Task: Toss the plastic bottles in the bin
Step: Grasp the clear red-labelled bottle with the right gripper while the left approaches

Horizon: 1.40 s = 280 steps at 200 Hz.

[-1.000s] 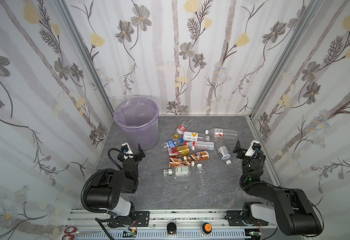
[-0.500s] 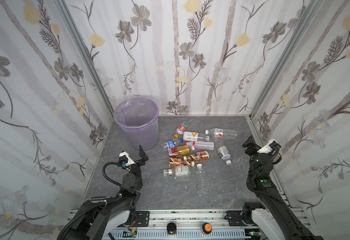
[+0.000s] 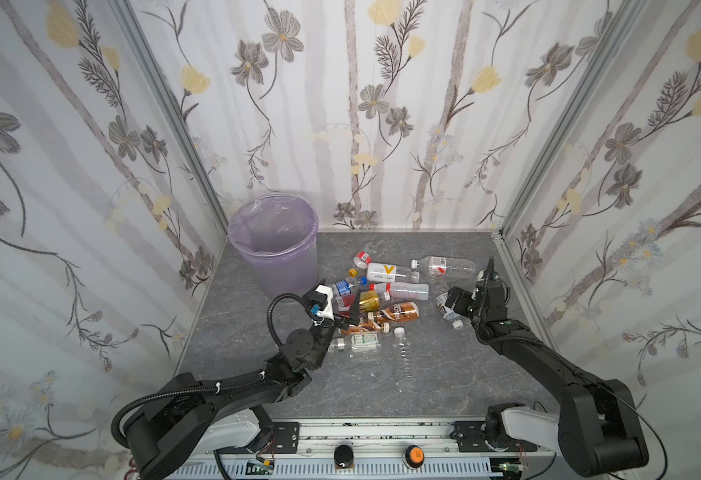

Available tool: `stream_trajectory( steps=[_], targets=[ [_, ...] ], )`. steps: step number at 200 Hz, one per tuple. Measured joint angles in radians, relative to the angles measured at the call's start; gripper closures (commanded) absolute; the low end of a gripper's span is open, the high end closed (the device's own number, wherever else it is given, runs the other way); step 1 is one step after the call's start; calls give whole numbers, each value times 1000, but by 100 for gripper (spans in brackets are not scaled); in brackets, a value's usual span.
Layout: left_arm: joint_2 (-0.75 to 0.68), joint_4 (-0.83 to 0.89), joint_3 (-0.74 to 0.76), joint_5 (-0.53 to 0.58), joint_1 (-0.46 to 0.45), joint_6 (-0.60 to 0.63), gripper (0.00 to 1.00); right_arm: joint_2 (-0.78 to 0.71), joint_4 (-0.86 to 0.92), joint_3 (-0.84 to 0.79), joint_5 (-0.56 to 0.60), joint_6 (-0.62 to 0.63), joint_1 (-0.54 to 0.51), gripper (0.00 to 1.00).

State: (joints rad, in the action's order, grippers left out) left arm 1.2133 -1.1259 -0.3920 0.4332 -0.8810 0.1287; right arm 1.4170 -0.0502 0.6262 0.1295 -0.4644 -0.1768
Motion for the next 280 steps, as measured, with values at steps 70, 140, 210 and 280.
stream_trajectory(
  steps=[70,140,210,280],
  targets=[
    [159,171,-176,-190,-23,-24,0,255,111,216,-3,76,-20,0],
    [249,333,-345,-234,-23,-50,0,413,201,357,8,130,-20,8],
    [243,397,-349,-254,-23,-81,0,410,279,364,17,154,-27,17],
    [234,404,-356,-272,-23,-113,0,425,346,370,34,163,-42,27]
  ],
)
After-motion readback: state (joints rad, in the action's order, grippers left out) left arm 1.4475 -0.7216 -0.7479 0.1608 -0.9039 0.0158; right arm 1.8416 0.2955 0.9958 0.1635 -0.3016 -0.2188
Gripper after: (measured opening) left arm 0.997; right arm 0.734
